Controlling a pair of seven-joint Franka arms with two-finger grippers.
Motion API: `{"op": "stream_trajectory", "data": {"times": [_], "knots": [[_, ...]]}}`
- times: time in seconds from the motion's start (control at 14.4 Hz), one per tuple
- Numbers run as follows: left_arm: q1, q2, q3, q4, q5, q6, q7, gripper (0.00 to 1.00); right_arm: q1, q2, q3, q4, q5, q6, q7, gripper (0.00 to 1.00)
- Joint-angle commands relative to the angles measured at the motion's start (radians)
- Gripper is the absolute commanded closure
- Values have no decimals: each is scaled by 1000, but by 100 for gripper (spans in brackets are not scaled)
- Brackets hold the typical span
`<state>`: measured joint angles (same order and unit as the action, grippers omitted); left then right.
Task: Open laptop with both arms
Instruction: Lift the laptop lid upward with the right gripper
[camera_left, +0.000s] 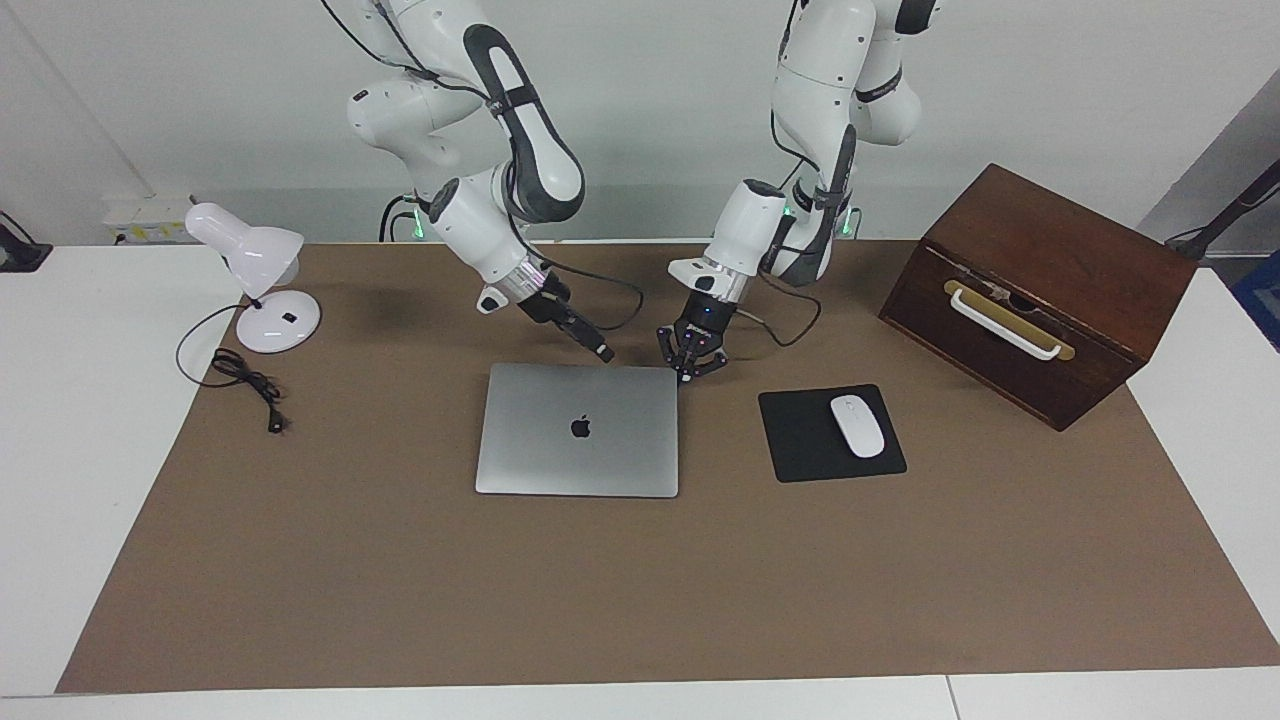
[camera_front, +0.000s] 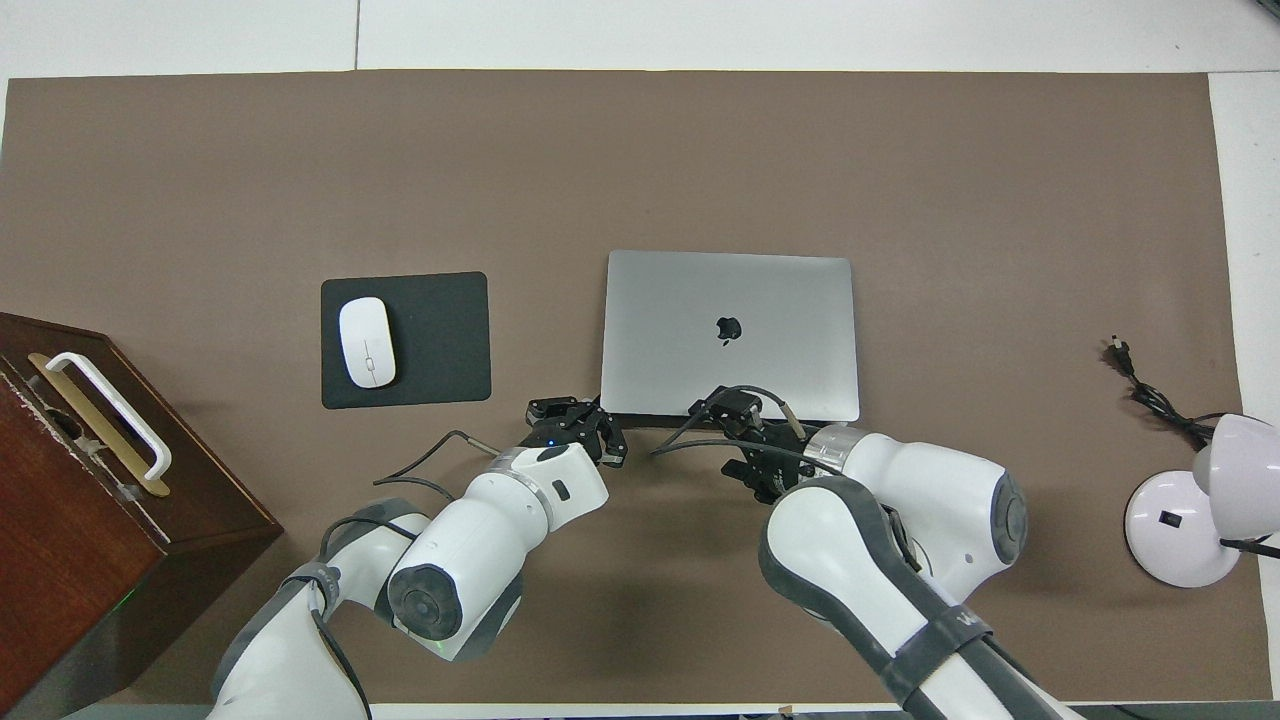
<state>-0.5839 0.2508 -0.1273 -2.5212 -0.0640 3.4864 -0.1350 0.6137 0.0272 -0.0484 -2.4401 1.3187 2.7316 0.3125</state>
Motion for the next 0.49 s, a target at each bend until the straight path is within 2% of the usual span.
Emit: {"op": "stream_trajectory", "data": {"times": [0.0, 0.42], "knots": [[9, 71, 9, 35, -4, 19, 29, 100, -31, 40, 4, 64, 40, 11, -53, 0], [6, 76, 9, 36, -4, 19, 29, 100, -51, 49, 4, 84, 39, 7, -101, 0]]}}
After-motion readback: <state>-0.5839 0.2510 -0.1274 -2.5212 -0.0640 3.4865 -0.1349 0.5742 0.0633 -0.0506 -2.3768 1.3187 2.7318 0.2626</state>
